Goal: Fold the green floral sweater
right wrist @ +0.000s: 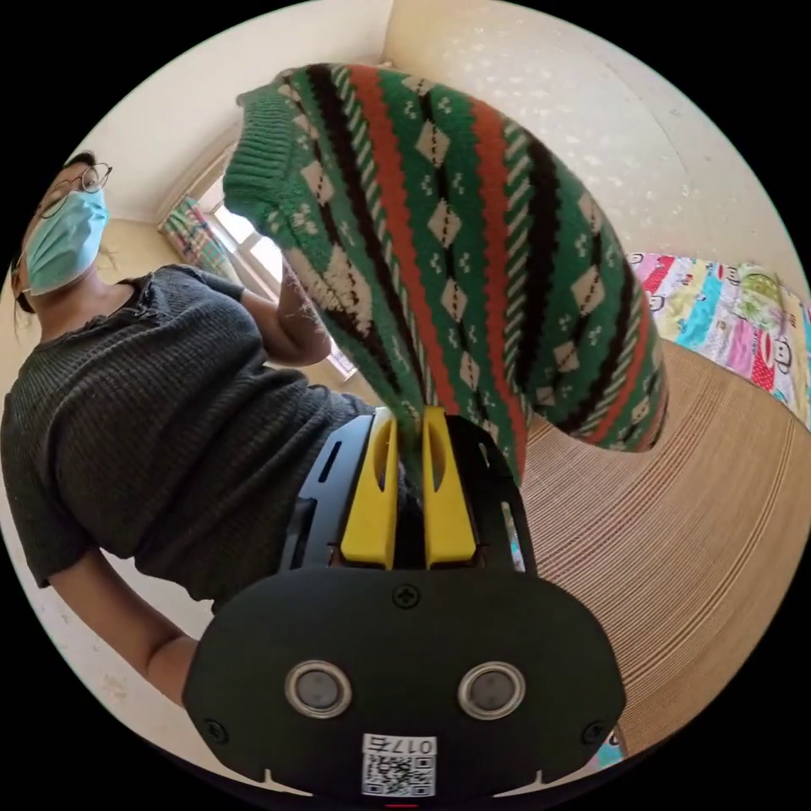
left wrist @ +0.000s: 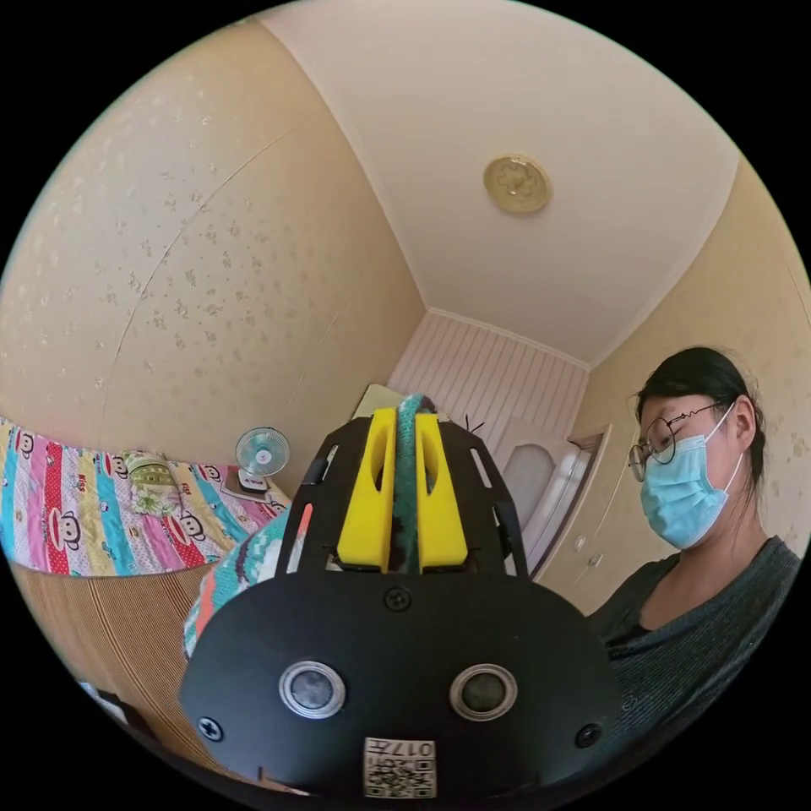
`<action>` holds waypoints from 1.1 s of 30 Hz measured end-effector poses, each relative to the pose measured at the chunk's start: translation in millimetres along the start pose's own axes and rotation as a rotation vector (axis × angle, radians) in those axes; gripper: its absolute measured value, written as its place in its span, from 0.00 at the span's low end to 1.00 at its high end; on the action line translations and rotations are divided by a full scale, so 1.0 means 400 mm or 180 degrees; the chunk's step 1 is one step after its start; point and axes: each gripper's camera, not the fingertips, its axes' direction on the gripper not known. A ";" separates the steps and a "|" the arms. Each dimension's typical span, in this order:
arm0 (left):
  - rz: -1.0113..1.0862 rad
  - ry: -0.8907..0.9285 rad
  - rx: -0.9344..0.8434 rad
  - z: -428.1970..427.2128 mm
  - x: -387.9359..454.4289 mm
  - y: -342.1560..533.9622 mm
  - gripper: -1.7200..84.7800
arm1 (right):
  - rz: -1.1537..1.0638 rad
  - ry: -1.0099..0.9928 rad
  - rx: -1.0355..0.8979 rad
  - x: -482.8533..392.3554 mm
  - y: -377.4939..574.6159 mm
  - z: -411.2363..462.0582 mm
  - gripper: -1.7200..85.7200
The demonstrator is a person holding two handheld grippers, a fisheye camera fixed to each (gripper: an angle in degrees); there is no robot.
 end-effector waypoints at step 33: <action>-0.1439 -0.1324 -0.1519 0.166 -1.204 0.057 0.10 | 0.2323 0.3000 -0.0139 0.498 -0.925 -0.834 0.11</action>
